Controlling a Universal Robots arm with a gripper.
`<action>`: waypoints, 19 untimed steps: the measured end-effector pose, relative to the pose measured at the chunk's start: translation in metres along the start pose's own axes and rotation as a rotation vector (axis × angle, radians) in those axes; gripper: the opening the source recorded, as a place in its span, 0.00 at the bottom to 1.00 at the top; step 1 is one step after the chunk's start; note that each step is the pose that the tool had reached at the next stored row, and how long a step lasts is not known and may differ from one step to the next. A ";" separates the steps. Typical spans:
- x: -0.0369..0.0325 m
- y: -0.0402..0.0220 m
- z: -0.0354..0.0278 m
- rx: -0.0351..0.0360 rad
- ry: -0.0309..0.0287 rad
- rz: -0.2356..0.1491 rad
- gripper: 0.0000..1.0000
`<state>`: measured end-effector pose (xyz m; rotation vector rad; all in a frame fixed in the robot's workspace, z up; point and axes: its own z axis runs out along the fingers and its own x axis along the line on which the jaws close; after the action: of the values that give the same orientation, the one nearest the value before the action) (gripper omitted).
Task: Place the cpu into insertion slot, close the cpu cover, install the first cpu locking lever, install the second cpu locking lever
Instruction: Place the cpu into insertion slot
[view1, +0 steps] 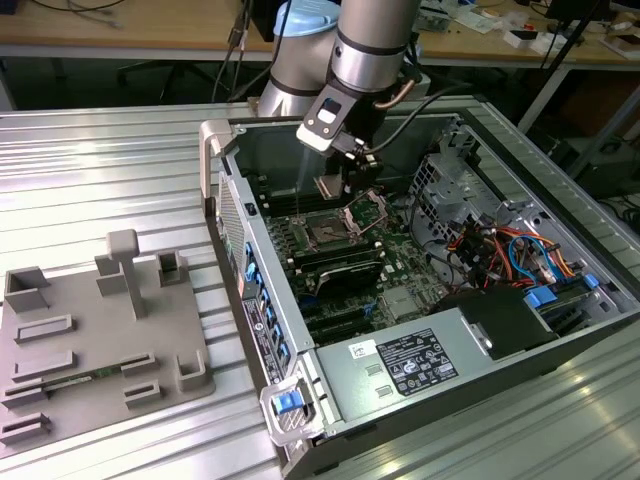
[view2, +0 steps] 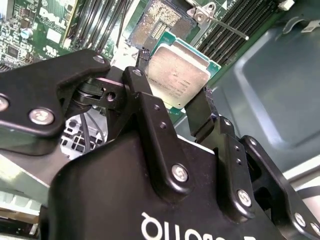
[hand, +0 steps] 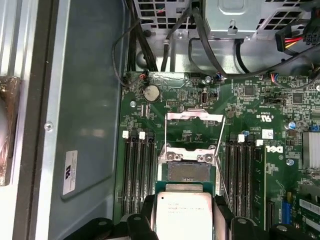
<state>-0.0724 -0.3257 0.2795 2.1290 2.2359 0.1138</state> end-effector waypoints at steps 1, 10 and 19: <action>0.0000 -0.0002 0.0019 0.0000 0.0001 0.000 0.55; -0.0004 -0.0001 0.0257 0.0030 0.0000 0.000 0.55; -0.0008 0.0021 0.0386 0.0327 0.0014 0.003 0.55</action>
<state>-0.0668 -0.3257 0.2412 2.1487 2.2512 0.0794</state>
